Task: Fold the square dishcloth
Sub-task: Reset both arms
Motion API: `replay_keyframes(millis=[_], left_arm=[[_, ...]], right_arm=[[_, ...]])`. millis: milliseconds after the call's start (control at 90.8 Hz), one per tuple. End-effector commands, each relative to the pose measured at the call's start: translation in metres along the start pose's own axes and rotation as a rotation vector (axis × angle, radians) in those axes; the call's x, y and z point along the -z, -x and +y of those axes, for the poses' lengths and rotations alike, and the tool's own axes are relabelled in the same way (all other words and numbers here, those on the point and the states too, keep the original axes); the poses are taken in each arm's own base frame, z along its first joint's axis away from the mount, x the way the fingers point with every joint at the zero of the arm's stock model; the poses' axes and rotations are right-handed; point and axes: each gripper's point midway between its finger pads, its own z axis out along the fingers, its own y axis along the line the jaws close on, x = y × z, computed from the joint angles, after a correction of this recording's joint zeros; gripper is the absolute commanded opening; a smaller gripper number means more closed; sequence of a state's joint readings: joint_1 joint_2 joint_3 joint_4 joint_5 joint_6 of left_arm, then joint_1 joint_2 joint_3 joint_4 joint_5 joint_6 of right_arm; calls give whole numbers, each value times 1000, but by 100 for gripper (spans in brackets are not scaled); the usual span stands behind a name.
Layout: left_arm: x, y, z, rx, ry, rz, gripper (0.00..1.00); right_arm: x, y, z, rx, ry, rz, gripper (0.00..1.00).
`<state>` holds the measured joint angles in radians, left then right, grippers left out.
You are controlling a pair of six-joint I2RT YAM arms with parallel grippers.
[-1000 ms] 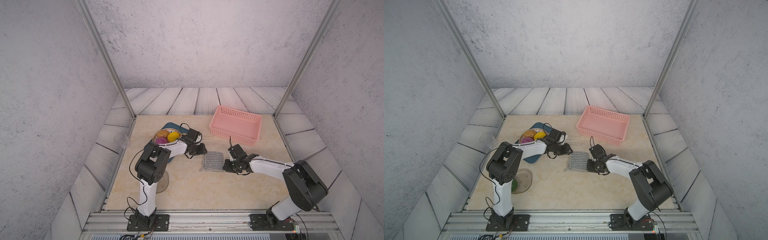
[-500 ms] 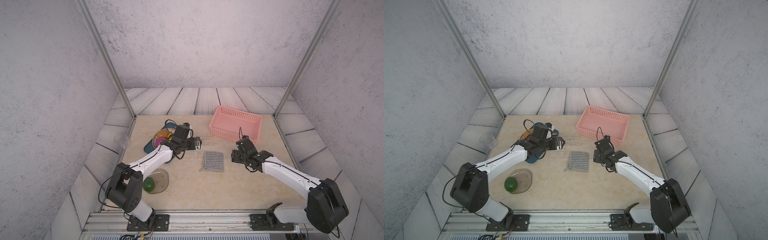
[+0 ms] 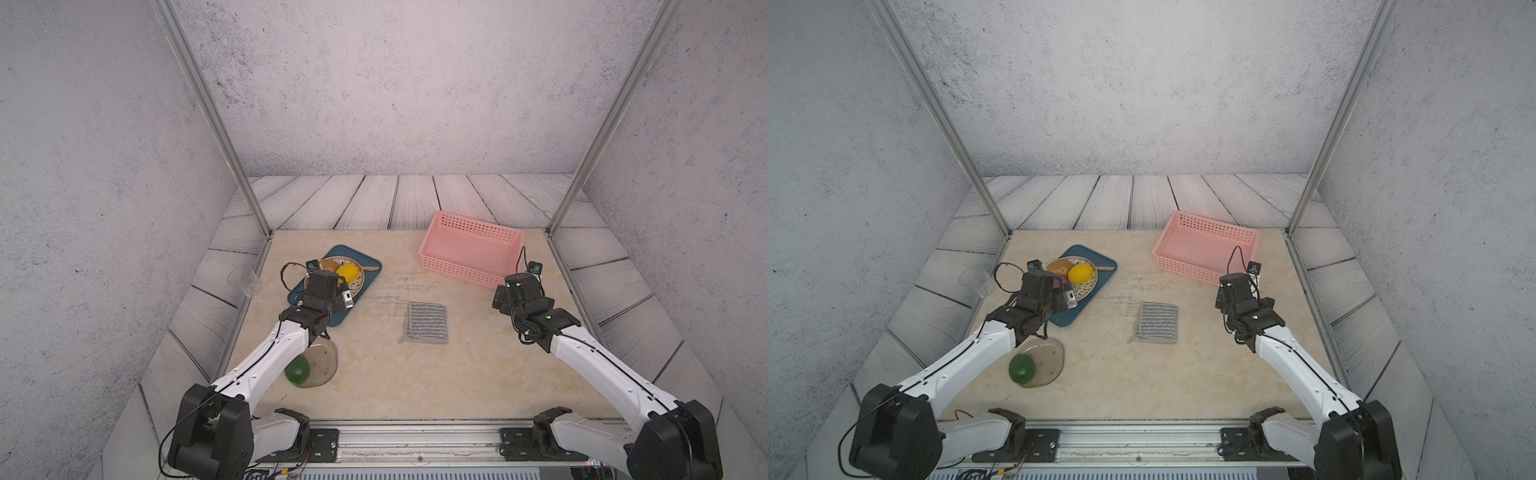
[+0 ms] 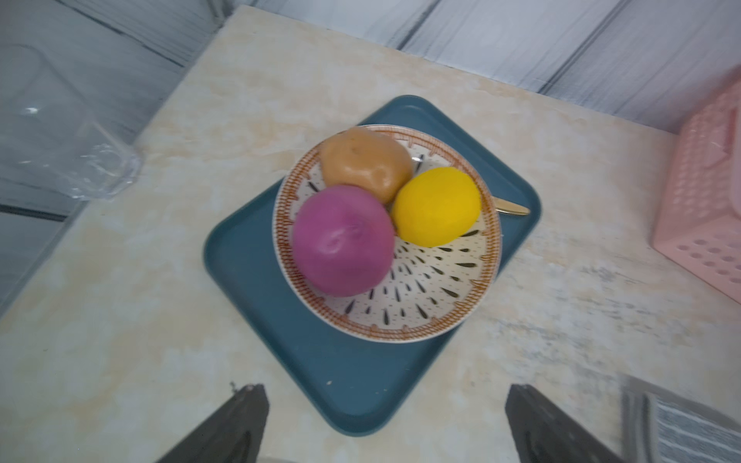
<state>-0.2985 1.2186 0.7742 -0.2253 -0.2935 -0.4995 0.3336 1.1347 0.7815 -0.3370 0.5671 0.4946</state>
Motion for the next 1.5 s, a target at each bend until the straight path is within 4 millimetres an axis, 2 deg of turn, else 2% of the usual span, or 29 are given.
replay_keyframes(millis=[0,88,253,374,539,793,1057,1233,1486], left_arm=[[-3,7,35,29,97,-49,100],[-8,8,56,67,133,-71,100],[-19,11,83,121,145,-107,100],[-26,17,91,158,101,-114,100],[-25,27,101,102,120,-151,100],[-33,34,92,8,42,-235,100],[-51,28,77,-64,-45,-215,100],[-57,26,71,-103,-80,-216,100],[-57,23,68,-139,-99,-249,100]], right_arm=[[-6,15,-17,-10,-62,-93,99],[-15,16,-27,-19,-92,-112,99],[-34,14,-40,-36,-92,-134,99],[-45,13,-47,-37,-80,-189,99],[-59,2,-56,-36,-53,-240,99],[-82,-9,-67,-46,-56,-230,99],[-81,-6,-54,-29,73,-271,99],[-77,-8,-45,-10,137,-286,99],[-69,-13,-52,-14,119,-289,99]])
